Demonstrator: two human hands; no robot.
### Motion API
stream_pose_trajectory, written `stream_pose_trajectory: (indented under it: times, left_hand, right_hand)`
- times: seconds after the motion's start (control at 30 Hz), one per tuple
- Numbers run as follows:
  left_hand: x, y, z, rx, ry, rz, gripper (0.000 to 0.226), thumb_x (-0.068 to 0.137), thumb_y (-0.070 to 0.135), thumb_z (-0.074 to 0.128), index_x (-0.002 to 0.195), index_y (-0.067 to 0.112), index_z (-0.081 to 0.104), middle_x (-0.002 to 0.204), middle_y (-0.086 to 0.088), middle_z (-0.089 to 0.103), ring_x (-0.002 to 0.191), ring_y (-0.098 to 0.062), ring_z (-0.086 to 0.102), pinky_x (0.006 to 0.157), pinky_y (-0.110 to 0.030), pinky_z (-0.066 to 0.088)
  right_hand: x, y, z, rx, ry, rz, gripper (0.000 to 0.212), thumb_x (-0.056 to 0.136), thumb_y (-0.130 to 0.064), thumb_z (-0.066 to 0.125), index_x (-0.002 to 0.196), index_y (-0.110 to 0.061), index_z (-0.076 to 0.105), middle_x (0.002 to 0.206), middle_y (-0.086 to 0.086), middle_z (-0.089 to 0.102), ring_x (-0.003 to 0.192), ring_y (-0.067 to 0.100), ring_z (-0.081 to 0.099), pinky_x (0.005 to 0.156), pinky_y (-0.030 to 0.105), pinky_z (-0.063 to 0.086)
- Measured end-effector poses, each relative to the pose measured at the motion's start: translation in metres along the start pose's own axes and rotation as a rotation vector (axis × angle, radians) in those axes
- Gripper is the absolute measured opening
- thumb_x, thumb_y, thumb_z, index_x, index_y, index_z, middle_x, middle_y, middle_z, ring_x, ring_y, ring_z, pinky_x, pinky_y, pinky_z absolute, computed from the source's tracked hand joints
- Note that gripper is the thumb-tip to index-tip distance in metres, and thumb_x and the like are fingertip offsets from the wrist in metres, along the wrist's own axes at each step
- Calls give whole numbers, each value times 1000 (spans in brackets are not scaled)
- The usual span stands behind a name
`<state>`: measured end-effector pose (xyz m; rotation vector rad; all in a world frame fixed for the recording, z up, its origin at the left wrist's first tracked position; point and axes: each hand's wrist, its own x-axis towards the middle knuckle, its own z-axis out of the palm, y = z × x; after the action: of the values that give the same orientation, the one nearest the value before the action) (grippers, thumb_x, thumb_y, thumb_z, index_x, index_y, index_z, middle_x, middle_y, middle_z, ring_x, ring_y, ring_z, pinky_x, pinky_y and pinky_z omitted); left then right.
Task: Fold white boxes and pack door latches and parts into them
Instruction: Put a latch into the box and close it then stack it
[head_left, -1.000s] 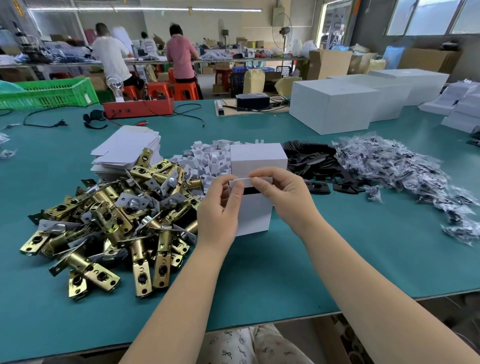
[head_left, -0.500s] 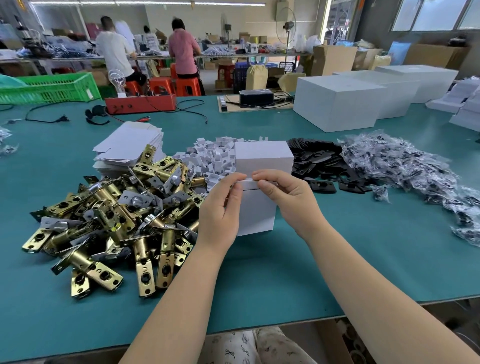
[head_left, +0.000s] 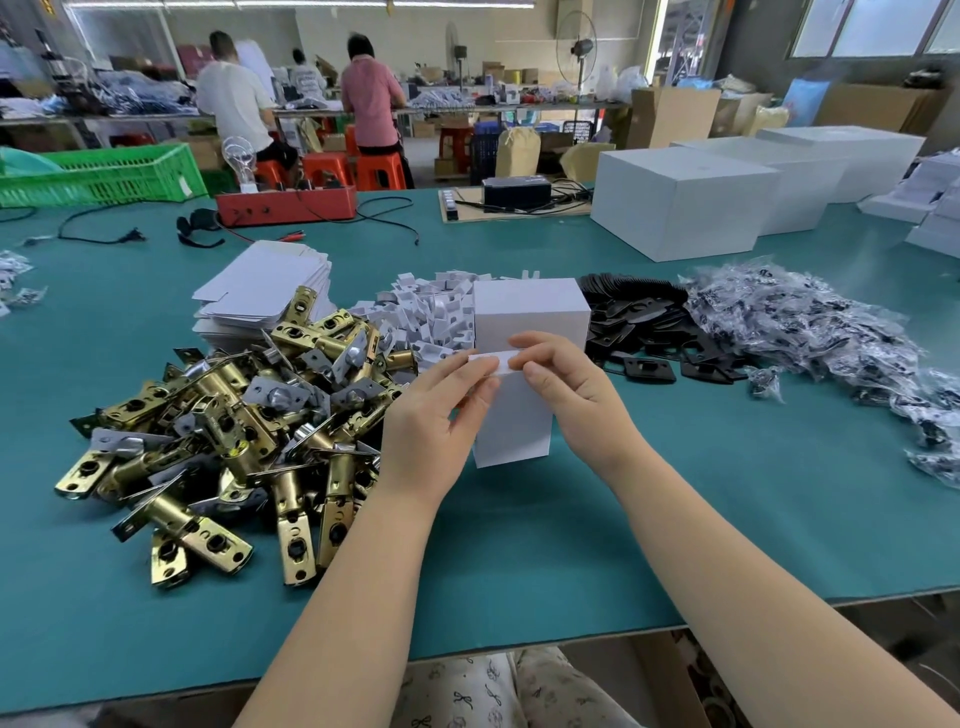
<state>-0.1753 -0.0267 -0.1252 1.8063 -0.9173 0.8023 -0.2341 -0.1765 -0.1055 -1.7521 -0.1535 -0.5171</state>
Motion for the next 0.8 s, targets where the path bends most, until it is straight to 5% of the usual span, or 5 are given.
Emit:
stream_pose_trajectory:
  times: [0.13, 0.27, 0.43, 0.53, 0.8]
  left_hand:
    - [-5, 5, 2, -197, -242, -306, 47, 82, 11, 74, 112, 42, 55, 107, 8, 63, 90, -13, 65, 76, -20, 55]
    - [-4, 7, 0, -315, -141, -417, 56, 83, 11, 74, 102, 58, 51, 106, 32, 58, 92, -4, 63, 73, -15, 53]
    - [-1, 9, 1, -699, 41, -778, 37, 83, 15, 75, 97, 43, 57, 106, -5, 59, 82, -9, 68, 57, -32, 59]
    - [0, 7, 3, -842, 69, -951, 31, 81, 16, 71, 99, 28, 49, 111, -10, 52, 96, -20, 61, 55, -34, 57]
    - [-2, 7, 5, -606, -228, -1011, 40, 83, 20, 54, 121, 27, 45, 107, -6, 50, 92, -22, 57, 53, -29, 56]
  right_hand:
    - [-7, 7, 3, -152, 22, -21, 40, 84, -8, 62, 110, -38, 53, 136, -20, 43, 128, 3, 42, 102, 20, 37]
    - [-18, 17, 2, -148, 142, 147, 75, 83, -18, 73, 140, -37, 28, 131, -18, 44, 107, 9, 55, 93, 15, 45]
    - [-25, 17, 9, -634, 48, -3, 109, 63, -46, 84, 148, -17, 23, 135, -10, 26, 121, 3, 30, 99, 13, 26]
    - [-26, 19, 15, -711, 38, -3, 94, 67, -40, 82, 145, -18, 34, 146, 5, 24, 132, 20, 29, 110, 33, 30]
    - [-24, 21, -20, -269, -30, 315, 82, 62, -17, 86, 133, -29, 47, 127, -10, 55, 115, 9, 54, 101, 36, 46]
